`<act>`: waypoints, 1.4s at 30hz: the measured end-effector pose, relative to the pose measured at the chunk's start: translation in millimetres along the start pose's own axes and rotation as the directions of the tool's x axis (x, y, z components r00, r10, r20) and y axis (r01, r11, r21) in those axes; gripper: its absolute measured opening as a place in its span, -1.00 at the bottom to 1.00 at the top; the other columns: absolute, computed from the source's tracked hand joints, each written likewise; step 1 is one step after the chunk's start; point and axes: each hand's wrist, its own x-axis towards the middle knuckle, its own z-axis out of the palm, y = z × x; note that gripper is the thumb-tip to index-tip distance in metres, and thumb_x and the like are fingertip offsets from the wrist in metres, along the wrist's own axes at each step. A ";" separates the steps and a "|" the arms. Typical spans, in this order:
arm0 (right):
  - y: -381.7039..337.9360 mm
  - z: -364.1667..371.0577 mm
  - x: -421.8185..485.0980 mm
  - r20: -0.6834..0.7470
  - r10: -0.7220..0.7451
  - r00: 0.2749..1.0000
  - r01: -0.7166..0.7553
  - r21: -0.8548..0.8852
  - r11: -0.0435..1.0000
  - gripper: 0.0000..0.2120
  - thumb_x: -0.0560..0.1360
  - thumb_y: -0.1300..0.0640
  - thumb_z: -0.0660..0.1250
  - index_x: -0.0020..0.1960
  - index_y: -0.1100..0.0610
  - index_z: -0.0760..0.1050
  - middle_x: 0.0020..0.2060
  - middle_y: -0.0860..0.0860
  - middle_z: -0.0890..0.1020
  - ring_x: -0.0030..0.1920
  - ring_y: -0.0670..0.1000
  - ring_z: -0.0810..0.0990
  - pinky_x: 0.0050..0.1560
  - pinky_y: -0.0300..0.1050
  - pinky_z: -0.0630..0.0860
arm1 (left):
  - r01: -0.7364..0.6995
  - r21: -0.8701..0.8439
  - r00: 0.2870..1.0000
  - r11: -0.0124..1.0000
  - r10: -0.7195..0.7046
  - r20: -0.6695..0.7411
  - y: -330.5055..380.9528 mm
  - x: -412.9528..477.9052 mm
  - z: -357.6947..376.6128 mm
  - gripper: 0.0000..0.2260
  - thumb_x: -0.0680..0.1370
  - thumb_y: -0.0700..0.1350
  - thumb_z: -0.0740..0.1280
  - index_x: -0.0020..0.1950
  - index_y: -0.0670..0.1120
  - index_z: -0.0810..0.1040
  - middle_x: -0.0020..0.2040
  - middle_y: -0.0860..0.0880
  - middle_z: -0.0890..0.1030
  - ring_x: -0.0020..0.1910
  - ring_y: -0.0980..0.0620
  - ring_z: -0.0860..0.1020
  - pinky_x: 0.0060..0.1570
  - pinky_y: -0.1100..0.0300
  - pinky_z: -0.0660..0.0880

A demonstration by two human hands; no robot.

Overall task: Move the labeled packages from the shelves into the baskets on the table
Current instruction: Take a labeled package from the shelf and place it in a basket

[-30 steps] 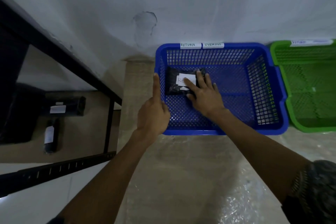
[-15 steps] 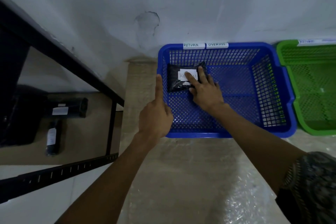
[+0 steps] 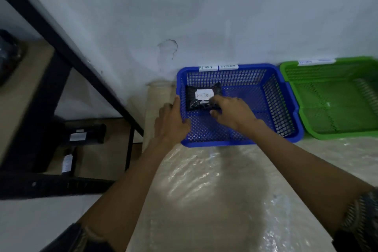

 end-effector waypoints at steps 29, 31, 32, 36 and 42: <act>-349.1 -99.5 -377.6 -0.062 -0.351 0.934 0.345 -0.088 0.935 -0.57 0.51 -0.10 0.31 0.33 0.00 0.40 0.13 0.01 0.59 0.10 0.04 0.57 0.11 -0.09 0.49 | -0.205 -0.080 0.962 0.976 0.186 -0.200 -146.7 -462.5 -280.9 -0.80 0.56 0.02 0.33 0.18 0.08 0.54 -0.03 0.18 0.58 -0.03 0.25 0.55 0.03 0.25 0.53; -396.2 -98.6 -396.2 -0.096 -0.383 0.919 0.375 -0.093 0.922 -0.59 0.51 -0.08 0.31 0.33 -0.02 0.39 0.13 0.00 0.59 0.07 0.01 0.57 0.08 -0.09 0.50 | -0.195 -0.058 0.958 0.979 0.177 -0.223 -180.9 -497.9 -307.6 -0.80 0.56 0.01 0.33 0.18 0.10 0.52 0.00 0.16 0.58 -0.01 0.24 0.55 0.05 0.23 0.52; -420.0 -97.1 -403.8 -0.105 -0.393 0.914 0.384 -0.096 0.918 -0.59 0.52 -0.07 0.31 0.33 -0.04 0.39 0.12 -0.01 0.58 0.06 0.00 0.57 0.06 -0.11 0.50 | -0.189 -0.036 0.956 0.981 0.176 -0.234 -198.0 -515.1 -321.3 -0.81 0.56 0.00 0.33 0.18 0.10 0.52 -0.01 0.15 0.58 -0.02 0.25 0.54 0.01 0.26 0.50; -506.1 -89.9 -421.8 -0.107 -0.450 0.887 0.437 -0.123 0.891 -0.58 0.52 -0.10 0.30 0.35 -0.07 0.37 0.15 -0.04 0.56 0.09 -0.04 0.54 0.15 -0.05 0.51 | -0.165 0.027 0.951 0.986 0.166 -0.259 -254.8 -567.7 -369.4 -0.81 0.57 0.00 0.34 0.17 0.02 0.55 -0.03 0.08 0.58 -0.07 0.19 0.54 -0.08 0.28 0.48; -618.7 -98.8 -427.8 -0.117 -0.530 0.840 0.508 -0.175 0.843 -0.54 0.52 -0.10 0.30 0.38 -0.05 0.34 0.21 -0.03 0.52 0.13 -0.03 0.51 0.12 -0.10 0.48 | -0.135 0.055 0.938 0.989 0.146 -0.313 -324.9 -614.7 -437.5 -0.76 0.57 -0.02 0.33 0.22 -0.03 0.56 -0.01 0.06 0.60 -0.07 0.18 0.56 -0.02 0.25 0.52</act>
